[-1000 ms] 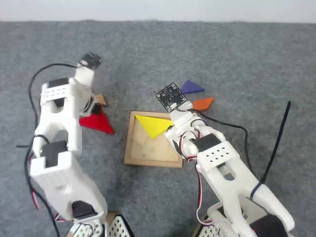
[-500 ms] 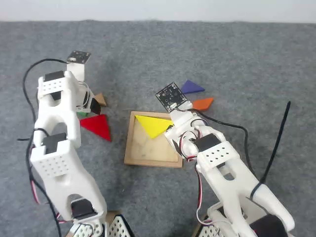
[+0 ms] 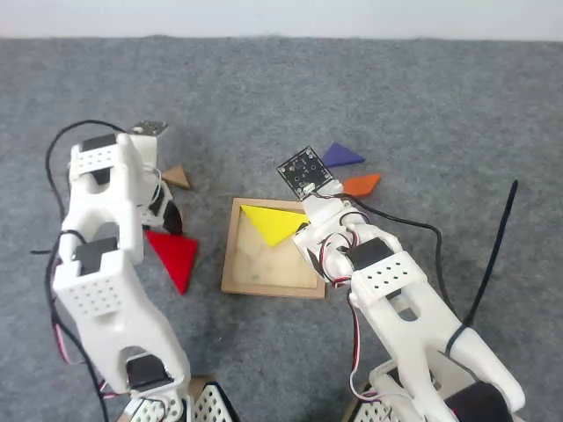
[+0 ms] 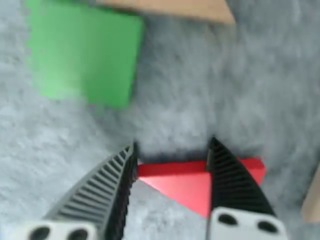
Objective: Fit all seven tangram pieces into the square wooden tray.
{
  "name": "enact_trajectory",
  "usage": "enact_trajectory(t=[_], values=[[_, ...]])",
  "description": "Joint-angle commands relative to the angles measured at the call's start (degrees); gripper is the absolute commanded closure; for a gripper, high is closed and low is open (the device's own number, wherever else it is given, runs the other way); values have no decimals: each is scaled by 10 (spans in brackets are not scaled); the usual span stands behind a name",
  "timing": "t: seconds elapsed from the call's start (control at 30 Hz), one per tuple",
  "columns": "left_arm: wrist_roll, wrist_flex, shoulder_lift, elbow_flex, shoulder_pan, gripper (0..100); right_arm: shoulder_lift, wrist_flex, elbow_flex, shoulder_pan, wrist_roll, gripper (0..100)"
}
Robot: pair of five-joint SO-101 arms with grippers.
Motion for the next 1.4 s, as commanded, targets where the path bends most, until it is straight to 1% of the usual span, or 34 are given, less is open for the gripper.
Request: enact_trajectory(t=[0.0,0.17,0.23,0.3,0.4,0.5,0.57,0.63,0.7,0.73,0.77,0.83,0.87,0.9,0.93,1.0,1.07,1.17,1.2,1.37], values=[[-30,-25,-85,114,3,783,-29,-11,-5,0,9,958],[-23,-120,-270,312,0,783,-29,-11,-5,0,9,958],[11,-146,-347,372,-2,780,-29,-11,-5,0,9,958],[55,-155,-416,417,-1,779,-29,-11,-5,0,9,958],[94,-151,-506,448,-7,779,-29,-11,-5,0,10,958],[94,-150,-577,465,-40,779,-29,-11,-5,0,10,958],[90,-150,-609,468,-51,779,-29,-11,-5,0,10,958],[64,-144,-623,470,-52,778,-29,-11,-5,0,11,958],[12,-121,-624,470,-41,778,-29,-11,-5,0,21,958],[-33,-108,-625,470,-39,778,-29,-11,-5,0,27,958],[-100,-91,-625,471,-39,778,-29,-11,-5,0,30,958],[-283,-69,-629,484,-59,778,-29,-11,-5,0,32,958],[-372,-81,-629,490,-84,778,-29,-11,-5,0,33,958],[-442,-110,-625,498,-110,778,-29,-11,-5,0,33,958],[-488,-151,-624,509,-129,778,-29,-11,-5,0,33,958],[-540,-244,-624,548,-144,773,-29,-11,-5,0,33,958],[-591,-303,-624,592,-143,746,-29,-11,-5,0,33,958],[-720,-317,-629,640,-142,710,-29,-11,-5,0,33,958],[-743,-316,-629,640,-142,710,-29,-11,-5,0,33,958],[-750,-313,-626,625,-135,710,-29,-11,-5,0,33,958]])
